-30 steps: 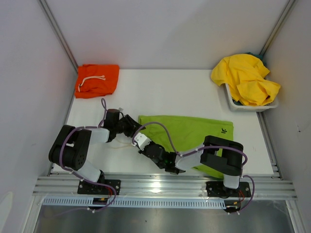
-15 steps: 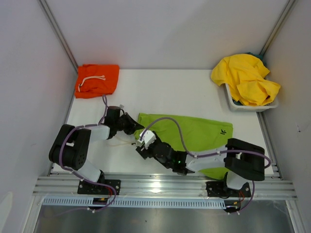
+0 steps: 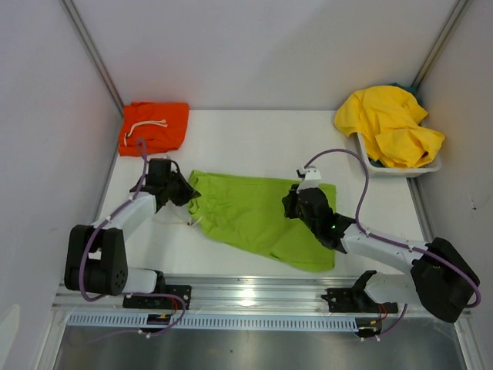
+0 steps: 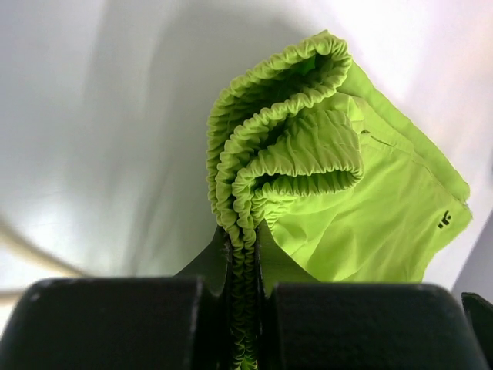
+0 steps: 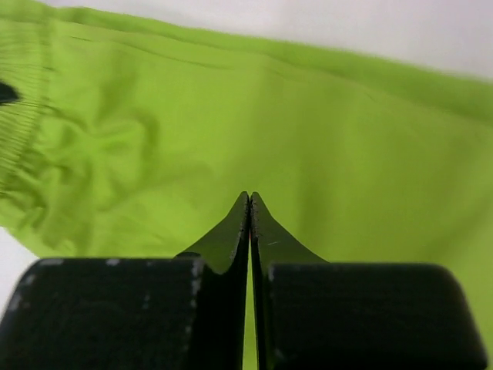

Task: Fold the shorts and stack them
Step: Fold the shorts

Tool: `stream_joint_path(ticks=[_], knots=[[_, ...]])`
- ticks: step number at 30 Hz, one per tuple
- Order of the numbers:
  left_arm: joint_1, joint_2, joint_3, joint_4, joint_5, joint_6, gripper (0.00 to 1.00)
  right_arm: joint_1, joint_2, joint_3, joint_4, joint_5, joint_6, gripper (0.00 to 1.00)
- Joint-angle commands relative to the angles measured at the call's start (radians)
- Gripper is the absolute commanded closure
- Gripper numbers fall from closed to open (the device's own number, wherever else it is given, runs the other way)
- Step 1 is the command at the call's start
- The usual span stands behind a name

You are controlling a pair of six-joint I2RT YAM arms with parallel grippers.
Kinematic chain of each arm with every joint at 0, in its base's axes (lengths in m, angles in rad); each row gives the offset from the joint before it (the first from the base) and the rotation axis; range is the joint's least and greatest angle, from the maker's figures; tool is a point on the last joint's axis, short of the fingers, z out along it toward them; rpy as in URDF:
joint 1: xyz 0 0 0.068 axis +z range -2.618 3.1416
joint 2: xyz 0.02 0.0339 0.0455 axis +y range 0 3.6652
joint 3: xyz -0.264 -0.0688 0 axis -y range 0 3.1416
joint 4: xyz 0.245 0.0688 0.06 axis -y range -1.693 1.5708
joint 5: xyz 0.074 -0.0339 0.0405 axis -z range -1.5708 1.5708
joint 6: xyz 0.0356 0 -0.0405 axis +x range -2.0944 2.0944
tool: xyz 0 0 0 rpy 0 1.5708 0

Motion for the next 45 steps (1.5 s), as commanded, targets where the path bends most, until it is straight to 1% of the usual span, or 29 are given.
stream_joint_path(ticks=[1,4,5,7,9,10,14,18,24,27,28,29,32,36,39,42,45], knots=[[0.054,-0.078,0.057,-0.118,-0.072,0.076,1.00,-0.087,-0.043,-0.035,-0.114,-0.113,0.128,1.00],[0.063,-0.141,0.097,-0.179,-0.133,0.106,1.00,-0.135,-0.031,-0.042,-0.134,-0.184,0.157,1.00],[0.063,-0.161,0.123,-0.200,-0.181,0.108,1.00,-0.150,-0.024,-0.042,-0.137,-0.196,0.162,1.00],[0.063,-0.215,0.152,-0.253,-0.215,0.120,1.00,-0.155,0.013,-0.038,-0.139,-0.221,0.168,1.00],[0.063,-0.236,0.195,-0.286,-0.245,0.143,1.00,-0.166,0.067,-0.036,-0.131,-0.239,0.177,1.00],[0.063,-0.250,0.211,-0.320,-0.271,0.156,1.00,-0.173,0.087,-0.035,-0.124,-0.274,0.188,1.00],[0.063,-0.253,0.292,-0.409,-0.299,0.199,1.00,-0.176,0.194,-0.021,-0.069,-0.329,0.205,1.00],[0.063,-0.266,0.353,-0.452,-0.316,0.237,1.00,-0.131,0.266,0.016,-0.012,-0.365,0.224,1.00],[0.060,-0.253,0.383,-0.477,-0.295,0.277,1.00,-0.060,0.317,0.161,-0.062,-0.353,0.226,1.00],[0.028,-0.227,0.410,-0.486,-0.298,0.297,1.00,-0.037,0.369,0.235,-0.097,-0.345,0.232,1.00],[-0.002,-0.218,0.428,-0.501,-0.330,0.301,1.00,-0.028,0.383,0.254,-0.105,-0.334,0.237,1.00],[-0.018,-0.209,0.450,-0.509,-0.350,0.306,1.00,-0.023,0.409,0.255,-0.099,-0.313,0.243,1.00],[-0.062,-0.181,0.479,-0.541,-0.406,0.309,1.00,-0.018,0.453,0.254,-0.055,-0.331,0.261,1.00],[-0.107,-0.169,0.528,-0.561,-0.459,0.300,1.00,-0.009,0.565,0.274,-0.035,-0.331,0.271,1.00],[-0.159,-0.146,0.560,-0.595,-0.515,0.298,1.00,0.003,0.622,0.272,0.005,-0.370,0.290,1.00],[-0.217,-0.118,0.593,-0.626,-0.569,0.291,1.00,0.034,0.648,0.277,0.031,-0.370,0.310,1.00],[-0.245,-0.091,0.626,-0.645,-0.597,0.294,1.00,0.063,0.668,0.304,0.030,-0.357,0.320,1.00]])
